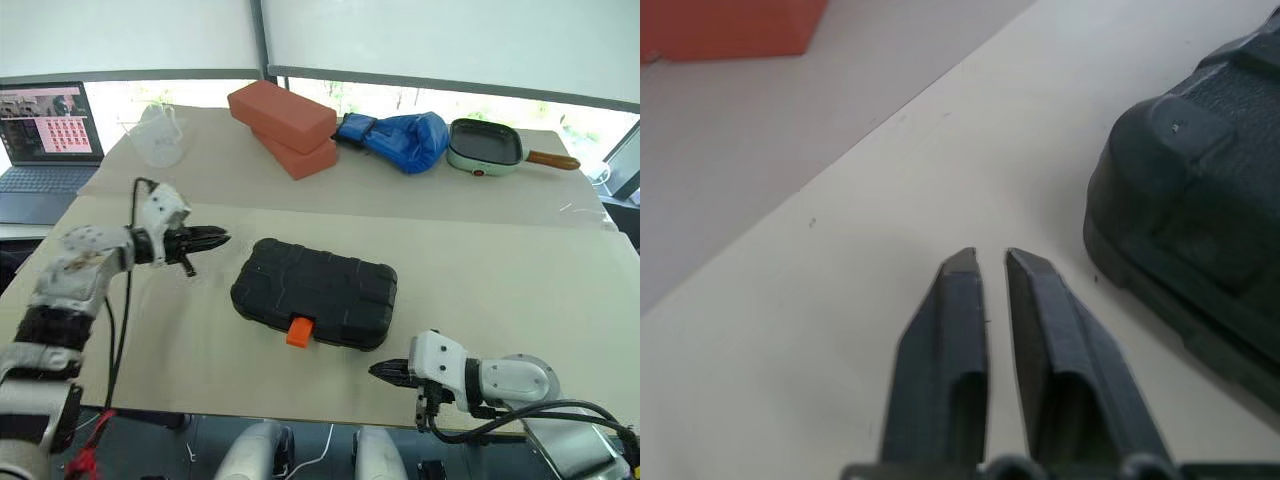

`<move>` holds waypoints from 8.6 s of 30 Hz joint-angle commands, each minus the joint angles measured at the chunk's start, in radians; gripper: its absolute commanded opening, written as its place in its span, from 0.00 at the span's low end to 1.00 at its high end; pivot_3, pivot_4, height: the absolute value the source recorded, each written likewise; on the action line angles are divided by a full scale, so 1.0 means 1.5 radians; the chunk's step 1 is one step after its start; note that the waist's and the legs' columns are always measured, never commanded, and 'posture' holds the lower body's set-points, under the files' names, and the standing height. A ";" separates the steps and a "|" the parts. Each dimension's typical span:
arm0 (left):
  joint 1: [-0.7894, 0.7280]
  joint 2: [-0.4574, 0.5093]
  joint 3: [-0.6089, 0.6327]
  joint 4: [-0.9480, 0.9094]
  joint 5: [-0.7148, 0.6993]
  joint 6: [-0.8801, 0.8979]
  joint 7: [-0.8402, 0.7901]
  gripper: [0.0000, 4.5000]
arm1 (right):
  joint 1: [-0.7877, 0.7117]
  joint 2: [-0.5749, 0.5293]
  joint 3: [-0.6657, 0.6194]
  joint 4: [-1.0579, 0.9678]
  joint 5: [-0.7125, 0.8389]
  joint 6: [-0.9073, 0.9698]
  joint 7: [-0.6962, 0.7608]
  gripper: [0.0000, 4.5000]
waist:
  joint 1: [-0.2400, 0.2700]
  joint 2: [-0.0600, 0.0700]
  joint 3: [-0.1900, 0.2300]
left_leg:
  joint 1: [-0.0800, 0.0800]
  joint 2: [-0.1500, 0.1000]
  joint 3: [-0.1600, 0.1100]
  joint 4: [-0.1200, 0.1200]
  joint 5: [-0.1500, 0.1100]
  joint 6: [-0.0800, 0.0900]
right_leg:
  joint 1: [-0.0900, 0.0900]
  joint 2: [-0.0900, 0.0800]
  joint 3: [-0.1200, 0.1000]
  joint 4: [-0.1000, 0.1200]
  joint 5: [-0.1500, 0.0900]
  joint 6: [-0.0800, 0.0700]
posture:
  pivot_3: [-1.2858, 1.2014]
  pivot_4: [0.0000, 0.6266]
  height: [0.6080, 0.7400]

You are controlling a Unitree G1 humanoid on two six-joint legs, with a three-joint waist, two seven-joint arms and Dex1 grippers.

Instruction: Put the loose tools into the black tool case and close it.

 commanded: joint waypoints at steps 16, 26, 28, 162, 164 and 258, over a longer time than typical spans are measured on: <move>0.009 -0.002 -0.035 -0.002 0.059 -0.105 -0.223 0.01 | -0.159 0.088 -0.015 0.152 -0.108 -0.015 -0.115 0.00 | -0.010 0.000 0.000 | -0.008 0.000 -0.001 0.002 0.000 0.000 | -0.010 0.000 0.002 0.004 0.001 0.001 | 0.52 0.24 0.99; -0.129 -0.025 0.025 -0.115 -0.066 0.153 -0.241 0.01 | -0.080 0.054 -0.131 0.018 0.060 0.077 -0.050 0.00 | 0.000 -0.001 0.000 | -0.010 0.000 -0.003 0.004 0.000 0.001 | -0.009 0.000 0.000 0.004 0.001 0.002 | 0.52 0.24 0.99; -0.119 -0.044 -0.008 -0.187 -0.074 0.181 -0.256 0.01 | -0.076 0.053 -0.145 -0.005 0.086 0.095 -0.047 0.00 | -0.001 0.000 0.000 | -0.010 0.000 -0.003 0.004 0.000 0.001 | -0.009 -0.001 0.001 0.004 0.001 0.002 | 0.52 0.24 0.99; -0.059 -0.197 -0.218 -0.083 0.121 -0.112 -0.255 0.00 | 0.011 0.343 0.070 -0.216 -0.045 0.227 -0.409 0.68 | -0.014 0.000 -0.005 | -0.007 0.002 -0.004 0.006 0.000 0.000 | -0.008 0.004 0.003 0.005 0.002 0.000 | 0.52 0.24 0.99; -0.059 -0.198 -0.218 -0.081 0.121 -0.113 -0.254 0.00 | 0.013 0.334 0.071 -0.221 -0.049 0.228 -0.403 0.84 | -0.014 0.000 -0.005 | -0.008 0.002 -0.004 0.006 0.000 0.000 | -0.008 0.004 0.003 0.005 0.002 0.000 | 0.52 0.24 0.99; 0.275 0.284 0.189 -0.444 -0.188 0.335 -0.359 0.99 | 0.004 -0.152 -0.414 -0.003 0.359 0.309 0.214 1.00 | -0.026 -0.001 -0.007 | -0.003 0.009 -0.004 0.000 0.000 0.000 | -0.007 0.008 0.004 0.005 0.001 -0.005 | 0.52 0.24 0.99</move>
